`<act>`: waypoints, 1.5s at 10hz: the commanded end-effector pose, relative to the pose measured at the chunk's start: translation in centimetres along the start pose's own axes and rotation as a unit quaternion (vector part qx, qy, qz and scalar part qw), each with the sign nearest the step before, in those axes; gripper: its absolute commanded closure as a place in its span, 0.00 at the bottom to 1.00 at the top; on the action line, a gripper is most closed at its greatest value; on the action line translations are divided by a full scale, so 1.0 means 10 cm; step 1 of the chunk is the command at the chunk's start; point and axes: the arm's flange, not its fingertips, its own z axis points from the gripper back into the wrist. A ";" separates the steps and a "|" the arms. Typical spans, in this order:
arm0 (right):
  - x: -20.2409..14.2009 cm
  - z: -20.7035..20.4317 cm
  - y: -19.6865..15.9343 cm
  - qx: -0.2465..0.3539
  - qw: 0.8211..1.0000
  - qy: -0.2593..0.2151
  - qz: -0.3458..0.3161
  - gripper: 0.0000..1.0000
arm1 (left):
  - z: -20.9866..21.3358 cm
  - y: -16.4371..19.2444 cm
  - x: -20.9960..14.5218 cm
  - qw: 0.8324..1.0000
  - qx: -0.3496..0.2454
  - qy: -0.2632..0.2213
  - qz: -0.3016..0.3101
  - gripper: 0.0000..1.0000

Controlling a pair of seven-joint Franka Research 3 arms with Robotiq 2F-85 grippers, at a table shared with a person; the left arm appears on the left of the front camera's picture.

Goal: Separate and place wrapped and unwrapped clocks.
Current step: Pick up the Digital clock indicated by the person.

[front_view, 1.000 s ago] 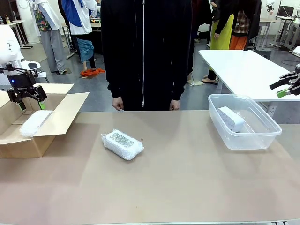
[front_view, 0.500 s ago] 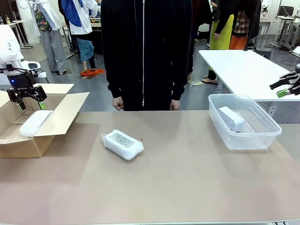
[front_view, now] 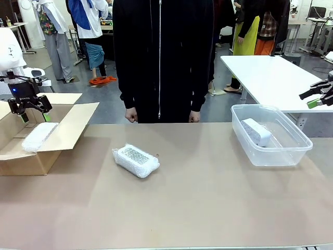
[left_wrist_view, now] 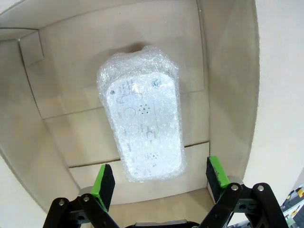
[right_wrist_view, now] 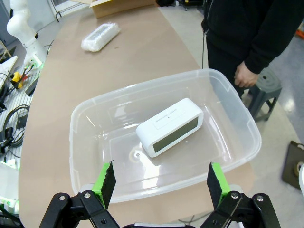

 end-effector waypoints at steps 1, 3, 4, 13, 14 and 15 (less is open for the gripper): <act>0.01 -0.01 0.00 -0.001 1.000 -0.001 0.000 0.00 | -0.01 0.02 -0.01 1.000 0.000 0.001 0.003 0.00; 0.01 -0.01 0.00 -0.001 1.000 -0.001 0.000 0.00 | 0.04 0.01 -0.04 1.000 0.004 -0.011 -0.005 0.00; 0.01 -0.01 0.00 -0.001 1.000 -0.001 0.000 0.00 | 0.10 0.01 -0.11 1.000 0.005 -0.022 -0.013 0.00; 0.01 -0.01 0.00 -0.001 1.000 -0.001 0.000 0.00 | 0.47 0.68 -0.63 0.915 -0.089 -0.120 -0.375 0.00; 0.01 -0.01 0.00 -0.001 1.000 -0.001 0.000 0.00 | 0.53 0.80 -0.69 0.881 -0.128 -0.147 -0.431 0.00; 0.01 -0.01 0.00 -0.001 1.000 -0.001 0.000 0.00 | 0.57 0.89 -0.73 0.861 -0.147 -0.165 -0.458 0.00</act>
